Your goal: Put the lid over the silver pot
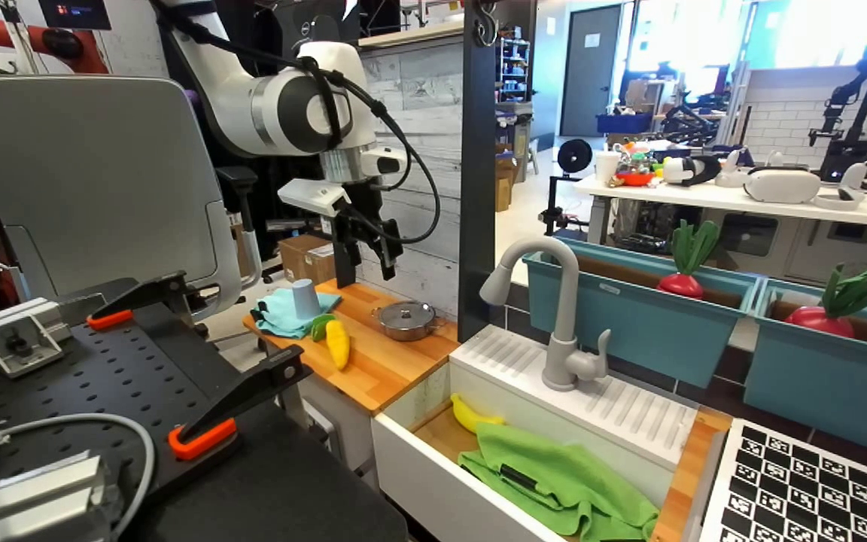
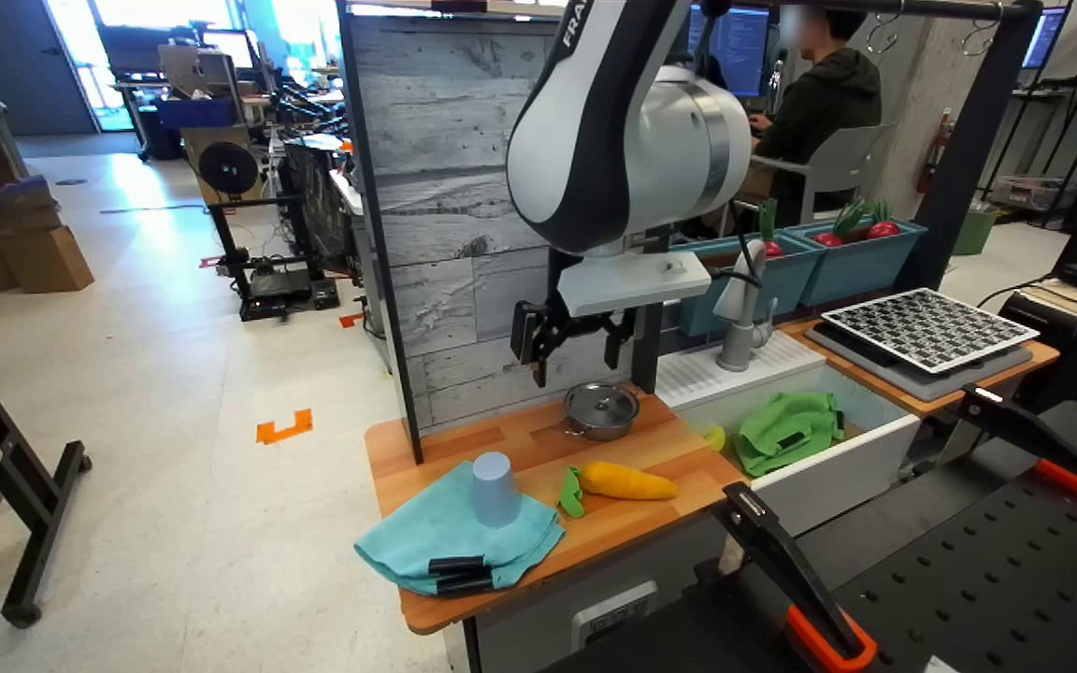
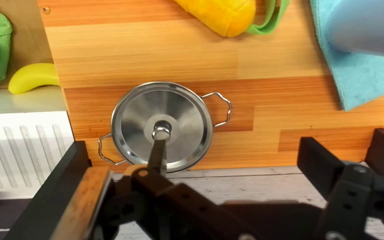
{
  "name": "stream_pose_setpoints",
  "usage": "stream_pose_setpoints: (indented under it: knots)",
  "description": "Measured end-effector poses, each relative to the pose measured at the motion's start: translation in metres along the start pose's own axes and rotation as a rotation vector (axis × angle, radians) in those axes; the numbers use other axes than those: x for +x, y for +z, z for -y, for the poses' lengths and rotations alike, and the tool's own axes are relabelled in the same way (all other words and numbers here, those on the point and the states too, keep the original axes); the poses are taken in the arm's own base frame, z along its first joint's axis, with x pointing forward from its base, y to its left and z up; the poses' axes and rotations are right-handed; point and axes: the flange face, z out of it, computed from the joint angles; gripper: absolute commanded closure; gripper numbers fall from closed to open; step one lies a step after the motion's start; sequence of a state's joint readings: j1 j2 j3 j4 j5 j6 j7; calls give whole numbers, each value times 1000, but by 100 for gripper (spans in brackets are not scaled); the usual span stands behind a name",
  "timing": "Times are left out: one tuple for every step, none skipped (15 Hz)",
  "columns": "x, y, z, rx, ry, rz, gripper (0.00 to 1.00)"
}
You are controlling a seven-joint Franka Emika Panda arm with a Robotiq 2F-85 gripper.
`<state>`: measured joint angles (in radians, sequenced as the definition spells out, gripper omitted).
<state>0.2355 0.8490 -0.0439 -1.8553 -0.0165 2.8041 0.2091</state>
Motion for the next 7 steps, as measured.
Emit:
stream_pose_setpoints:
  knots:
    - [-1, 0, 0, -1, -1, 0, 0]
    - [-1, 0, -1, -2, 0, 1, 0]
    - [-2, 0, -2, -4, 1, 2, 0]
    - [-2, 1, -3, -4, 1, 2, 0]
    - [-2, 1, -3, -5, 2, 2, 0]
    - [-2, 1, -3, -5, 2, 2, 0]
    - [-2, 1, -3, -5, 2, 2, 0]
